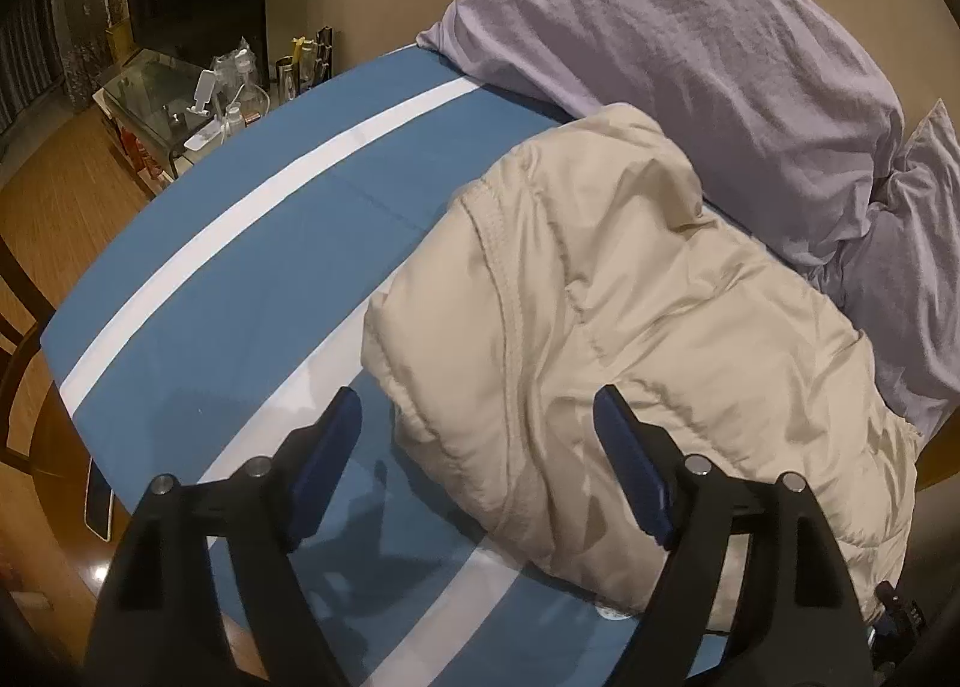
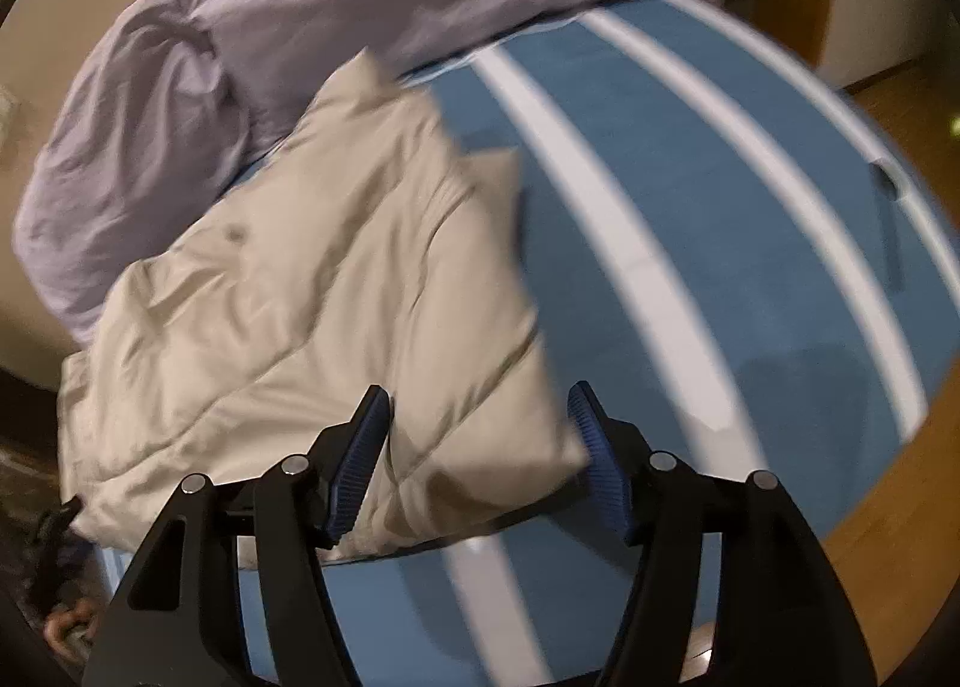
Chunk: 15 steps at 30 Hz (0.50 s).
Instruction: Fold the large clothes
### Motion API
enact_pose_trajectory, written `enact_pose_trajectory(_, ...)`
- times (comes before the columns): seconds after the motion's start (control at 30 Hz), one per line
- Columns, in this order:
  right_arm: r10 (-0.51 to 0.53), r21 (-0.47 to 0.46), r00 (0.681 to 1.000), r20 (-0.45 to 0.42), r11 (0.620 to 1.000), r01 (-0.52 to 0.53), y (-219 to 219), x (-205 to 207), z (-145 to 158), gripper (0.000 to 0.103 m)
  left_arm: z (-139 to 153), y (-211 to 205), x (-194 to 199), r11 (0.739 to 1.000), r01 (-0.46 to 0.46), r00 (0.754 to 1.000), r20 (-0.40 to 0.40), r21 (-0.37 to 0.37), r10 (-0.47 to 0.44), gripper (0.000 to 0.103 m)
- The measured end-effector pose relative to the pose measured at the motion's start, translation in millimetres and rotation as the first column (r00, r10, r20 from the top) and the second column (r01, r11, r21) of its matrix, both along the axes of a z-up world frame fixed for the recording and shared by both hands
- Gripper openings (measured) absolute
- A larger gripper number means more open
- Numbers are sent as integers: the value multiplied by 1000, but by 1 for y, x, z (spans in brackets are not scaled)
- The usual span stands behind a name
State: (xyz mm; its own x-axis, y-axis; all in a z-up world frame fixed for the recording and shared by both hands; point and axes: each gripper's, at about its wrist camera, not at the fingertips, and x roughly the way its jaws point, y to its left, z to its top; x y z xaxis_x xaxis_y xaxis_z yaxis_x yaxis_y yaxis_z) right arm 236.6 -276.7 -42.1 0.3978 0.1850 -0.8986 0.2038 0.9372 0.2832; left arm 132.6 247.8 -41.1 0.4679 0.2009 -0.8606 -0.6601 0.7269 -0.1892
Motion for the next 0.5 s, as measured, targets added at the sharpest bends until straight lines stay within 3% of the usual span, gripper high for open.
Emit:
enact_pose_trajectory(0.27,19,-56,996,82,998,-15,-2,-4,28,65,-3,-4,3,1000,19,1000,-7,-7,-19,85)
enact_pose_trajectory(0.5,204,-76,965,164,978,-193,62,11,49,69,4,-6,-4,999,22,999,24,-28,-22,87)
